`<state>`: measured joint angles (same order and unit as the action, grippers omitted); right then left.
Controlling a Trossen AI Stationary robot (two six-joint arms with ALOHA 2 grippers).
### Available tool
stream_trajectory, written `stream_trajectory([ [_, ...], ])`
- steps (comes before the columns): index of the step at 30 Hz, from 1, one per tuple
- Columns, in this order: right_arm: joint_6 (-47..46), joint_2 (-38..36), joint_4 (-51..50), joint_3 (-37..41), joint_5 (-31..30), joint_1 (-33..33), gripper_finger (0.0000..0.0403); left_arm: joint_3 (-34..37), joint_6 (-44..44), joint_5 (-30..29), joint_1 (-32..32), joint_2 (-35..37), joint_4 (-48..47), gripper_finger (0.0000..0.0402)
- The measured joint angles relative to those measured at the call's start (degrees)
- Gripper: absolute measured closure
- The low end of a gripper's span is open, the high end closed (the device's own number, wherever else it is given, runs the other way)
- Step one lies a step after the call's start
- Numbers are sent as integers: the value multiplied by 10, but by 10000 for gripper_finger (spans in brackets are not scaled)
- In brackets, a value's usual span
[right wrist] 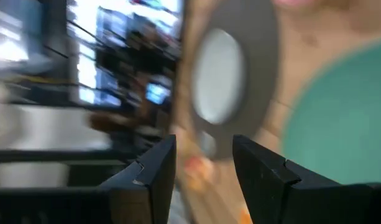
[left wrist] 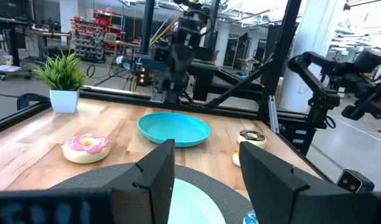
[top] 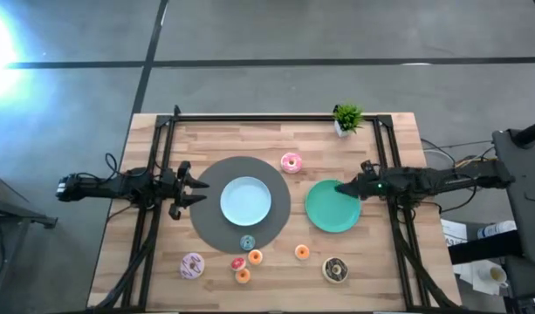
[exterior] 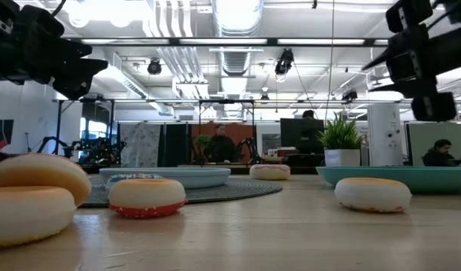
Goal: Pick & Place donuts
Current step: Put the big black donut on the blue and green plate
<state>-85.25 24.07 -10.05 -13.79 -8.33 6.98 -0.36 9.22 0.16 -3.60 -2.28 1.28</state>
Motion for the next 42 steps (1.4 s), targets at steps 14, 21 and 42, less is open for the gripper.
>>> stream_trajectory([
  [14,145,236,-251,-206,158,27,252,0,0,0,0,0,0,248],
  [21,255,323,-292,-224,247,56,252,0,0,0,0,0,0,248],
  [42,283,530,-272,-270,345,153,165,0,0,0,0,0,0,248],
])
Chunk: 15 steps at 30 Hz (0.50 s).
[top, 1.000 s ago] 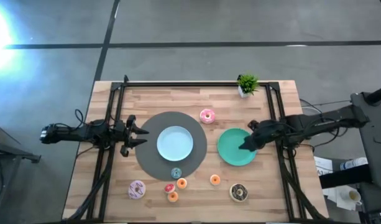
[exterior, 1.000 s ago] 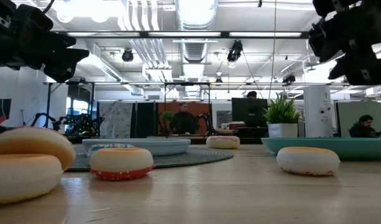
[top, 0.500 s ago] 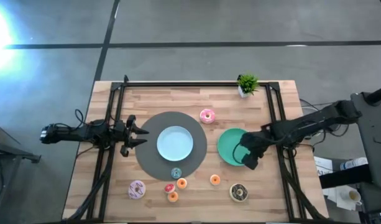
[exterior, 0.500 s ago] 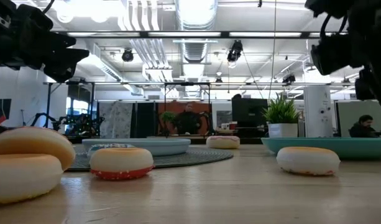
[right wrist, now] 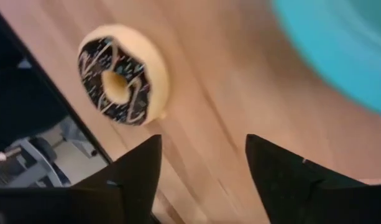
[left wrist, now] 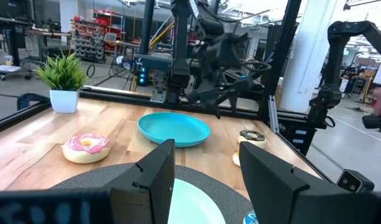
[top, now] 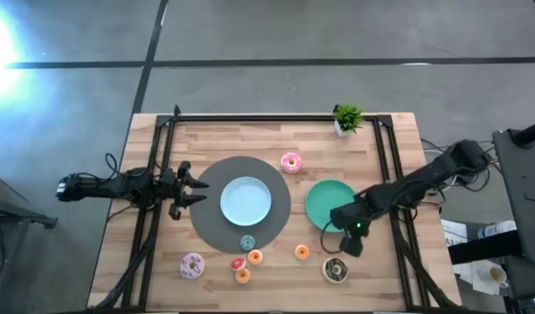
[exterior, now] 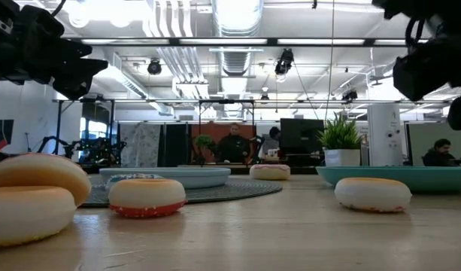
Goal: Pick & Place donuts
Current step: Put the big black donut on the blue and green plate
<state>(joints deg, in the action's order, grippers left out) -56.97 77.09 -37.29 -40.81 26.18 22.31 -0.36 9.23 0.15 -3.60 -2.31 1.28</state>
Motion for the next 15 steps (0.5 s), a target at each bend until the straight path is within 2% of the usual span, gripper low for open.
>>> stream_trajectory([
  [7,-22,46,49,-18,-27,49,130,0,0,0,0,0,0,248],
  [15,-35,116,86,-50,-83,78,145,0,0,0,0,0,0,248],
])
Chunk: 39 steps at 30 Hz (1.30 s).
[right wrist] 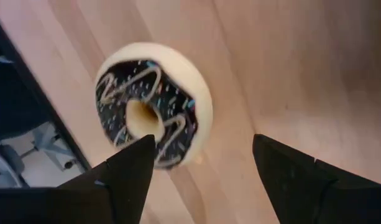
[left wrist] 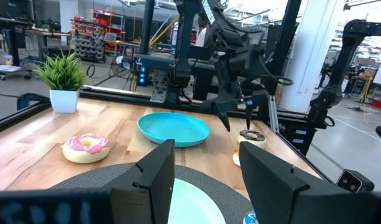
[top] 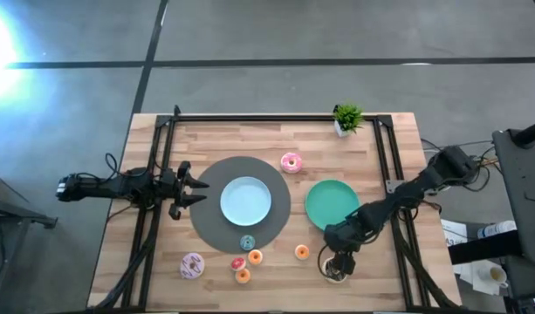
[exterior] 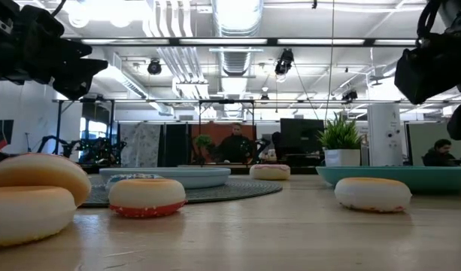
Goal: Pick & Place donuts
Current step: Put the big black donut on the blue and green plate
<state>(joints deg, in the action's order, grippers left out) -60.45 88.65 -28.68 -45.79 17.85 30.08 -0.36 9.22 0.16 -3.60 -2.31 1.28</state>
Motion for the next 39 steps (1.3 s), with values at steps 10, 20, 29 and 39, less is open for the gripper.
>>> stream_trajectory([
  [10,2,49,-11,-44,-45,7,158,0,0,0,0,0,0,248],
  [20,9,51,-115,-93,-77,36,146,0,0,0,0,0,0,248],
  [29,-10,53,-93,-74,-99,55,131,0,0,0,0,0,0,248],
  [39,39,53,-15,-38,-147,57,161,0,0,0,0,0,0,248],
])
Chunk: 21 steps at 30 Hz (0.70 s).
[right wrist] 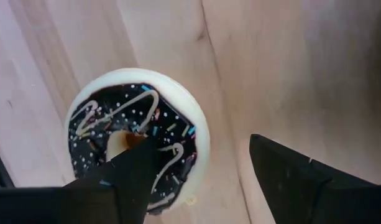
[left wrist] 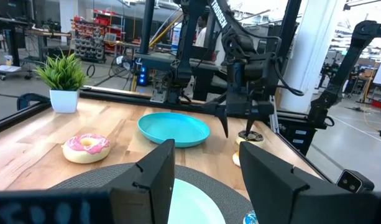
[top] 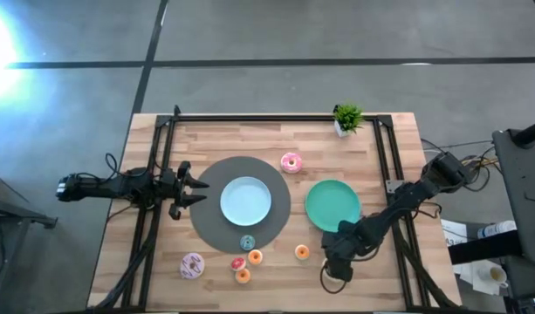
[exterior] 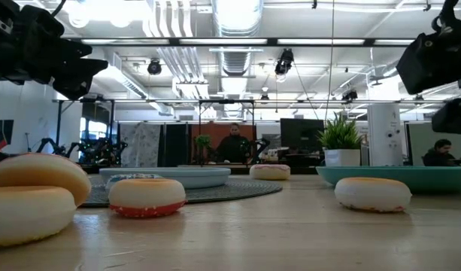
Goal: Pick & Place donuts
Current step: Put the big black donut on the blue and green plate
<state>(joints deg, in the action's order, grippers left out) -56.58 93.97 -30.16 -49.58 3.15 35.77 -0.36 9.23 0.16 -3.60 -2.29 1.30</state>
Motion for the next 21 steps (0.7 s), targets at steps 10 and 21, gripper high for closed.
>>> stream_trajectory([
  [10,-22,-1,16,13,16,0,184,0,0,0,0,0,0,248],
  [21,-44,-1,39,14,29,0,302,0,0,0,0,0,0,248],
])
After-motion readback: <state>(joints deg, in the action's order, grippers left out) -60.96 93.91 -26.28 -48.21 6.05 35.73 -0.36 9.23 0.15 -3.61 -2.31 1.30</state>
